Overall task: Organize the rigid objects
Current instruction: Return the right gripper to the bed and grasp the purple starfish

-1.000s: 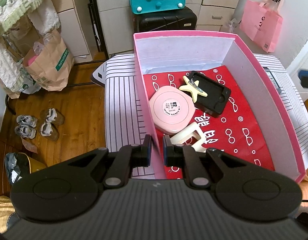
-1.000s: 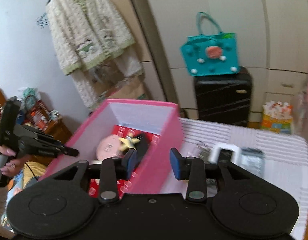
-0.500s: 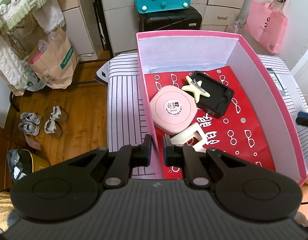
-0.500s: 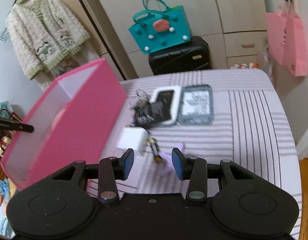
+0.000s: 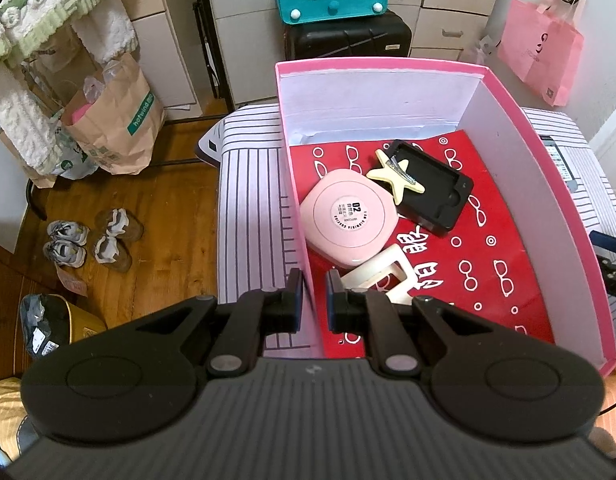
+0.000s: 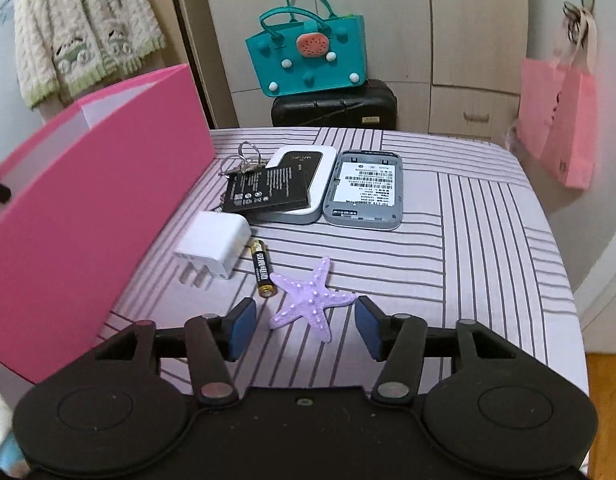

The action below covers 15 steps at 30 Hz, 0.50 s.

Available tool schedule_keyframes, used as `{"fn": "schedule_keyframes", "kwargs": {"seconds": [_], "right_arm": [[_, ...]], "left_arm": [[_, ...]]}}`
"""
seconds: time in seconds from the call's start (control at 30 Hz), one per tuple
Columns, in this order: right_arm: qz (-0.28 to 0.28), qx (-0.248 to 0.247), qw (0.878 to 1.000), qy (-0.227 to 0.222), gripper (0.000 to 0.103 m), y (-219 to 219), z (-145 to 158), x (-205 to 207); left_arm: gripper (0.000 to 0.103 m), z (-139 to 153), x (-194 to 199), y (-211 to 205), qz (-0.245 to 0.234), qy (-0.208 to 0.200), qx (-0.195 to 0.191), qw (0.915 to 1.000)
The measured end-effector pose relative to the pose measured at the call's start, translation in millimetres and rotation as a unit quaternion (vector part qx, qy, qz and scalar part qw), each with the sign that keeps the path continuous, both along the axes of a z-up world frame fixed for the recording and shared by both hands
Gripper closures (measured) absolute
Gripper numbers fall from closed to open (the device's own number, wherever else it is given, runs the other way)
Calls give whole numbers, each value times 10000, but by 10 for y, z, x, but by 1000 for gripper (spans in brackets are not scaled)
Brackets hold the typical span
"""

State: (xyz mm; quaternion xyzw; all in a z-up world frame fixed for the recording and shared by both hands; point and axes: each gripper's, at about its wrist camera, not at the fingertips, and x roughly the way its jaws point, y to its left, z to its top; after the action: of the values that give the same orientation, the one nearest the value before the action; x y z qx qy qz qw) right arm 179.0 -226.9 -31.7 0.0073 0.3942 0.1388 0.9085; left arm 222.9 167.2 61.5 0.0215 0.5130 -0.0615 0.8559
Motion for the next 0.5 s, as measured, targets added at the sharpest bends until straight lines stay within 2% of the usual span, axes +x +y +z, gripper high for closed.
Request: {"fn": "schedule_keyframes", "kwargs": {"seconds": [0.13,0.2,0.37,0.5], "right_arm": [[238,-416,9986,-219,38,93,-17,-25],[219,-363,9989,-216,33,81,-20,-14],[152,-282,9991,-281,33,49,-34,-11],[142,-241,9992,-274,55,57,-2,-38]], "left_arm": [[92,-1,0,3,-1,3,-3,10000],[92,0,0,1,-4,5,-10,10000],[92,1,-2,3,-2,0,-6,10000],[92,3,5,6,15,21,-37,10000]]}}
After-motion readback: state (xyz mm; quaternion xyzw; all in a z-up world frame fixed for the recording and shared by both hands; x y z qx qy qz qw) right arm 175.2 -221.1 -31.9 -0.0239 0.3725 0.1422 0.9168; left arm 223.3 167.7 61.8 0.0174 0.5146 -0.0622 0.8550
